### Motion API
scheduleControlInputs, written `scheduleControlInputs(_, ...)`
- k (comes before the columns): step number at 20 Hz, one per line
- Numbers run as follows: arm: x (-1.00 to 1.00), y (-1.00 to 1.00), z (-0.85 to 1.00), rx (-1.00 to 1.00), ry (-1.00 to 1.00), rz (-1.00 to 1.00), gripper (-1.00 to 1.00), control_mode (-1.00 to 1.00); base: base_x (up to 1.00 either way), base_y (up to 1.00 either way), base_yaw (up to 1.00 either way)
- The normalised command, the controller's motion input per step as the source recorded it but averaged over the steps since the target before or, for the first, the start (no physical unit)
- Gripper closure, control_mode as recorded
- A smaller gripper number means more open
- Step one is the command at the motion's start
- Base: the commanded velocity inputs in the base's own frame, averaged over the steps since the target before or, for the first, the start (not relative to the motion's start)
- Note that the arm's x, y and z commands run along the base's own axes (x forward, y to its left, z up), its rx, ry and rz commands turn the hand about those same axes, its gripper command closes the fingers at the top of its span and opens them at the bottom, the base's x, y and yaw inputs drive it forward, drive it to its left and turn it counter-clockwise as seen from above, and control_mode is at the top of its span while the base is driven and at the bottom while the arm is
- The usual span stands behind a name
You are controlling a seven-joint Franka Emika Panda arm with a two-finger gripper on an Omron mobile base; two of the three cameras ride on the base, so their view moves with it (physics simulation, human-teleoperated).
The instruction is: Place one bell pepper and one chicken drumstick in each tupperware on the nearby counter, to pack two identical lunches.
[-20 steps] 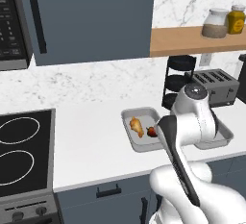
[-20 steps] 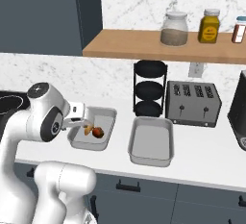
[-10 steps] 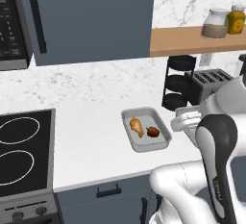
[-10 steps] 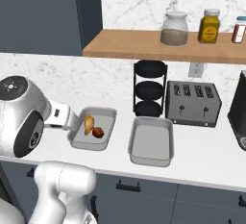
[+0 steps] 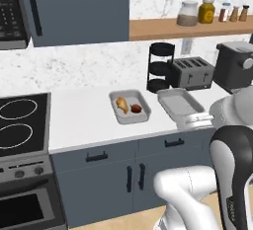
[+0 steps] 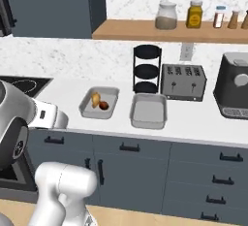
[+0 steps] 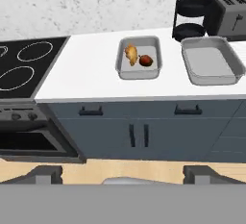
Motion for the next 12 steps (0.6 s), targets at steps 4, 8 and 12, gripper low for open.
scheduleControlInputs(4, 0.0, 0.0, 0.0, 0.0, 0.0, 0.0, -1.0, 1.0, -0.95, -1.0, -0.02)
scheduleControlInputs(8, 0.0, 0.0, 0.0, 0.0, 0.0, 0.0, -1.0, 1.0, -0.56, -1.0, -0.01)
scheduleControlInputs(12, 0.0, 0.0, 0.0, 0.0, 0.0, 0.0, -1.0, 1.0, -0.08, -1.0, 0.0)
